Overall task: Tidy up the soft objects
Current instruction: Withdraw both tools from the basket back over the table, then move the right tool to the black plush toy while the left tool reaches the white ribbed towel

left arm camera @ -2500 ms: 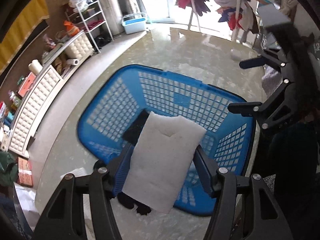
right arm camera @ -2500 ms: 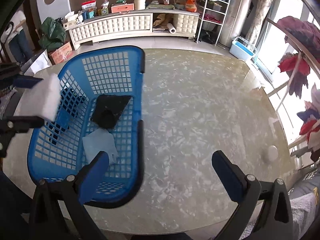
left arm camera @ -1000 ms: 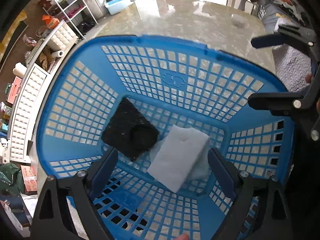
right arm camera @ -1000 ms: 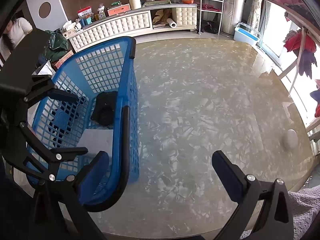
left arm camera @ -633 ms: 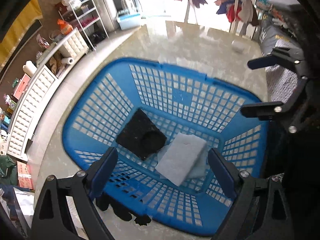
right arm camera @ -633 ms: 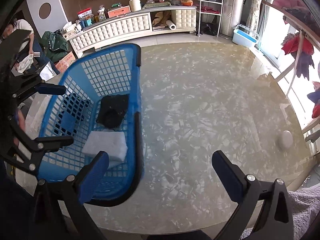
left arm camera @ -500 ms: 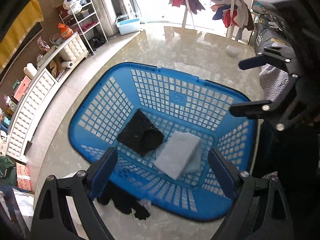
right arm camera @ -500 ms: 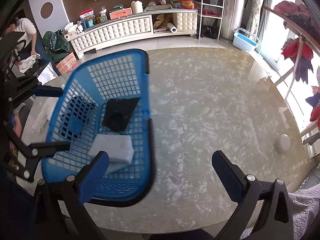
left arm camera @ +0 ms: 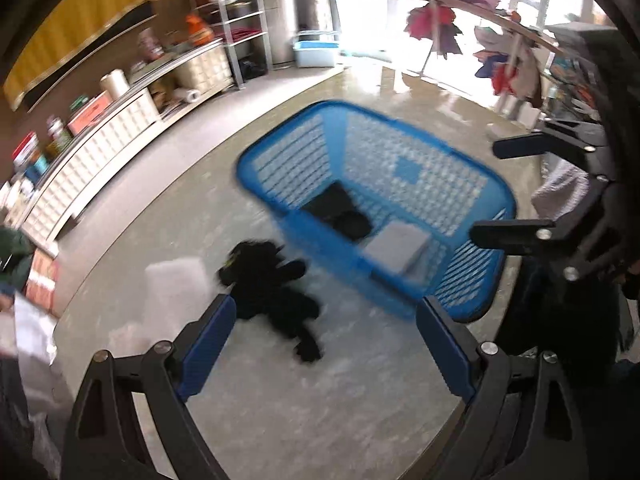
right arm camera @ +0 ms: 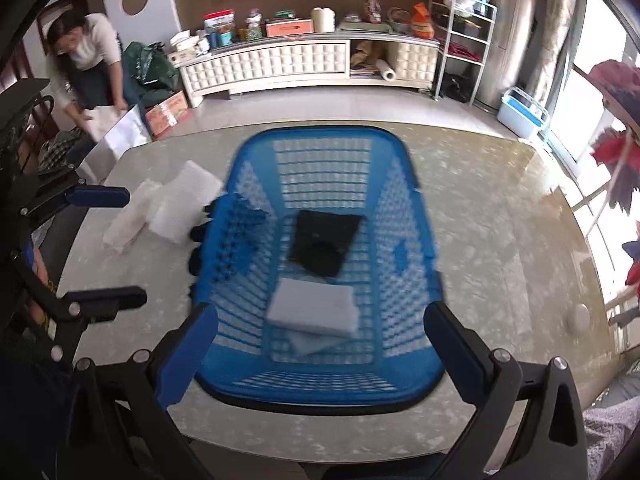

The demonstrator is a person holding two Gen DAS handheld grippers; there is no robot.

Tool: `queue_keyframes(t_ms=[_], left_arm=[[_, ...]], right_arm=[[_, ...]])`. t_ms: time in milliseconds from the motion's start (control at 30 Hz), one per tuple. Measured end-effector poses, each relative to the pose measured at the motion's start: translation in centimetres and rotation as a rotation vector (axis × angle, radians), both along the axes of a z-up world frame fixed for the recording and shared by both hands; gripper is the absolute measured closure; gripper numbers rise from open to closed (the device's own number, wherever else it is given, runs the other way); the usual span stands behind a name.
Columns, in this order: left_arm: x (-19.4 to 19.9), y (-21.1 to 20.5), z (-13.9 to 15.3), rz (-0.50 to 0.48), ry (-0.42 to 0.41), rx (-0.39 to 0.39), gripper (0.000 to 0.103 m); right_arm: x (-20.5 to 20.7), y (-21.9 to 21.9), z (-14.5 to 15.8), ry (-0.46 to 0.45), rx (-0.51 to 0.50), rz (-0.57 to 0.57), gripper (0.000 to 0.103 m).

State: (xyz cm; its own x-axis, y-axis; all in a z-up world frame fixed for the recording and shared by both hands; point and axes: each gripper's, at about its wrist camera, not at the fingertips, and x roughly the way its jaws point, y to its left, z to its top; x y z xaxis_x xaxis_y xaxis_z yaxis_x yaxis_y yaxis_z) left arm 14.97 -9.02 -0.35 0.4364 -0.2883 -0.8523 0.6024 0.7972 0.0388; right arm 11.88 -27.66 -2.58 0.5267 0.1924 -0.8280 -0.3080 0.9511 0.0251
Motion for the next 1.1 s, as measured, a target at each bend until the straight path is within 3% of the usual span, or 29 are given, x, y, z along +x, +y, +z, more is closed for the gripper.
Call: queue_keyframes(t_ms=[133, 167, 200, 733, 967, 1100], left_arm=[[-0.4, 3.1, 0.1, 0.062, 0.002, 0.002, 0.011], [-0.5, 3.8, 0.1, 0.072, 0.003, -0.005, 0.002], [-0.6, 4.6, 0.1, 0.087, 0.002, -0.006, 0.0], [-2.2, 14.6, -1.9, 0.253, 0.054, -0.032, 0.0], [-1.1, 17.8, -3.2, 0.335, 0.102, -0.083, 0.0], [-0.6, 18.9, -4.5, 0.357, 0.11, -0.052, 0.0]], right_arm=[[-0.2, 2.8, 0.0, 0.001, -0.013, 0.043, 0.0], [-0.2, 3.9, -0.1, -0.001, -0.023, 0.06, 0.0], [-0.1, 4.5, 0.0, -0.003, -0.028, 0.068, 0.0], [2.1, 15.7, -3.0, 0.054, -0.061, 0.232, 0.0], [2.8, 19.3, -5.2, 0.084, -0.146, 0.273, 0.0], [3.6, 20.6, -6.4, 0.104, -0.17, 0.282, 0.0]])
